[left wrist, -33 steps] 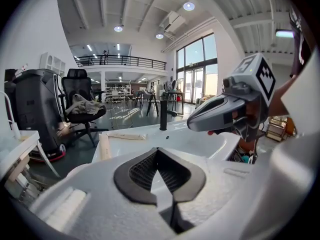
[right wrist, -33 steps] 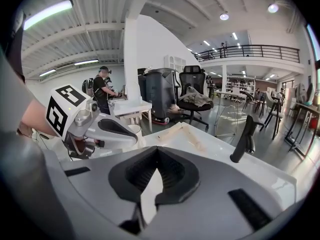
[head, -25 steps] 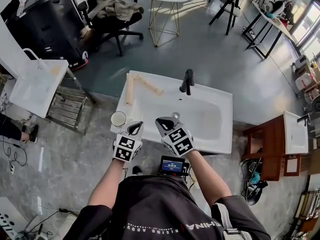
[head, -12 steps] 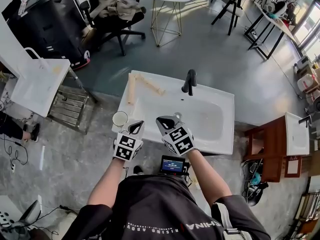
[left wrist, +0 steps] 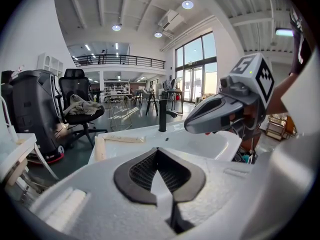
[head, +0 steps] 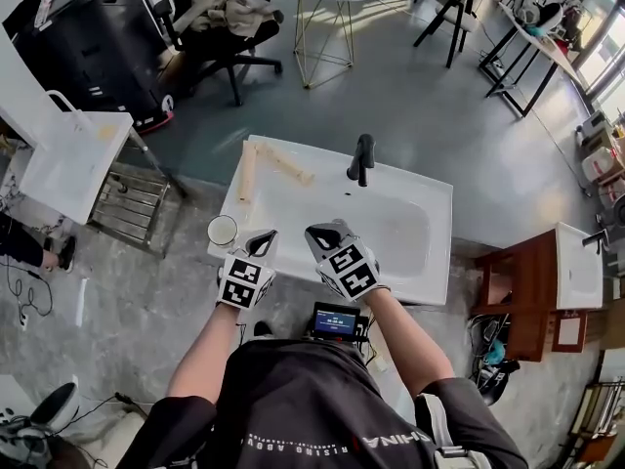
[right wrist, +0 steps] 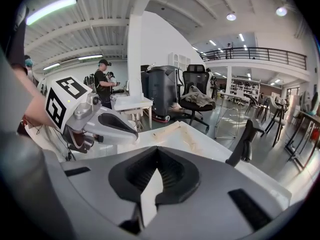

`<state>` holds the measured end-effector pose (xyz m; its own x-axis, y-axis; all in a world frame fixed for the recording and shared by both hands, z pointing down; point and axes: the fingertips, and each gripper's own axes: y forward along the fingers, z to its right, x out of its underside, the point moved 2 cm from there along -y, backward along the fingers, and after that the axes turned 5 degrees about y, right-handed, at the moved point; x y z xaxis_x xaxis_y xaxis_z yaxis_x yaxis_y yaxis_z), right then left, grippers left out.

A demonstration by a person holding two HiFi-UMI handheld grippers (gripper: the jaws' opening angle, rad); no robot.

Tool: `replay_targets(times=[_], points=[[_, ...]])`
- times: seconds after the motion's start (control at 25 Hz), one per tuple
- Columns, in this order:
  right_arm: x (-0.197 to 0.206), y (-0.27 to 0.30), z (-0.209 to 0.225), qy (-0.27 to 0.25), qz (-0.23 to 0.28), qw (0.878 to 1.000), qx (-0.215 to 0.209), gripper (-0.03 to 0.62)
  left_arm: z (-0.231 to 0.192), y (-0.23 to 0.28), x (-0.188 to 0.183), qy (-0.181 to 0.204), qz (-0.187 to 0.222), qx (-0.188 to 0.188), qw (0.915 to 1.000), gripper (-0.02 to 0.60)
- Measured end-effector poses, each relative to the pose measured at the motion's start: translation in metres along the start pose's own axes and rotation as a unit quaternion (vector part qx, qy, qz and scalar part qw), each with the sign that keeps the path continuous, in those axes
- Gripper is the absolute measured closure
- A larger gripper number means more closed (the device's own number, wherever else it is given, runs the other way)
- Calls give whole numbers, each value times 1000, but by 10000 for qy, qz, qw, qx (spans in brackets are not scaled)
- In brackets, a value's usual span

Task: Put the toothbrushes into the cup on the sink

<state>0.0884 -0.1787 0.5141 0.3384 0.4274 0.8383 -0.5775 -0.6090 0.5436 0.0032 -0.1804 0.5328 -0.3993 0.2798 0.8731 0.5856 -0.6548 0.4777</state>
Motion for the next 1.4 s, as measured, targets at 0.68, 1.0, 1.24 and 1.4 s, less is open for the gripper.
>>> replay_targets(times=[0.68,1.0,1.24,1.4], points=[[-5,59,77,-780,-459,9956,232,583,-18,74,-13,0,-355,-85,9993,577],[7,113,103,-673,-746,9946,256,540,-40,109,3,-333,-443,46,9985,577],[12,142,119,-694,-892,9934,192,516,-46,128,9,-528,-509,168,9972,577],[16,157,122,-741,-922,9929,100,500,-47,138,14,-619,-573,223,9962,577]])
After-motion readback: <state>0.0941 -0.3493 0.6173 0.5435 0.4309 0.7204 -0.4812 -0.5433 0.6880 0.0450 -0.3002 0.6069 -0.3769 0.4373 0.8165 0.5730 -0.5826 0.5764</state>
